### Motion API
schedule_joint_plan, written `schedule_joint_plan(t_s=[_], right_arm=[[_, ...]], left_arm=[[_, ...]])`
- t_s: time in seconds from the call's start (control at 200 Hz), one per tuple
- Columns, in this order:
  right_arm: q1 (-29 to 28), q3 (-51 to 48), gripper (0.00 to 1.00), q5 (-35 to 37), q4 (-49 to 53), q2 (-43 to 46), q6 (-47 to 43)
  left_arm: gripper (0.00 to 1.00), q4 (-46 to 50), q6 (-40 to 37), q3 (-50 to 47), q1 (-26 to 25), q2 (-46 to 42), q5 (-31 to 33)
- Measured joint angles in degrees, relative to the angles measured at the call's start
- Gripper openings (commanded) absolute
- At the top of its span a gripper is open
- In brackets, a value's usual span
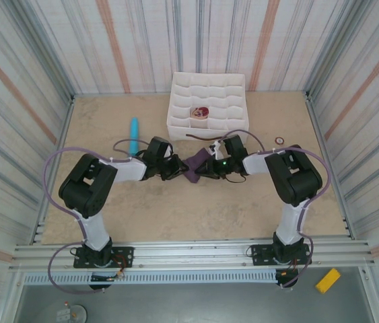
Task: Roll the socks
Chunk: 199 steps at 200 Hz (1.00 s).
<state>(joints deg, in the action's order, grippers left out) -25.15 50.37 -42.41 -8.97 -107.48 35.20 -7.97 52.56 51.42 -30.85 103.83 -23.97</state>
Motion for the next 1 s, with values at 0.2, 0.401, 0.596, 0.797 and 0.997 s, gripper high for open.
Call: schedule_joint_plan(t_s=[0.2, 0.401, 0.596, 0.797, 0.997], right_arm=[[-5.2, 0.3, 0.59, 11.8, 10.7, 7.0, -7.5], [-18.1, 2.8, 0.7, 29.7, 17.4, 13.2, -17.0], [-32.1, 4.6, 0.74, 49.6, 18.2, 14.3, -26.4], [-39.2, 5.7, 0.72, 64.6, 17.4, 10.8, -33.3], [-42.1, 8.4, 0.69, 73.7, 16.7, 3.4, -37.0]], left_arm=[[0.1, 2.8, -1.0, 0.0, 0.9, -0.7, -1.1], [0.1, 4.1, -1.4, -2.1, 2.4, -2.5, -3.2], [0.11, 6.0, -1.7, -5.0, 3.8, -5.3, -4.8], [0.11, 6.3, -1.7, -8.0, 4.9, -7.5, -6.7], [0.11, 5.8, -1.7, -9.9, 5.3, -8.6, -7.9]])
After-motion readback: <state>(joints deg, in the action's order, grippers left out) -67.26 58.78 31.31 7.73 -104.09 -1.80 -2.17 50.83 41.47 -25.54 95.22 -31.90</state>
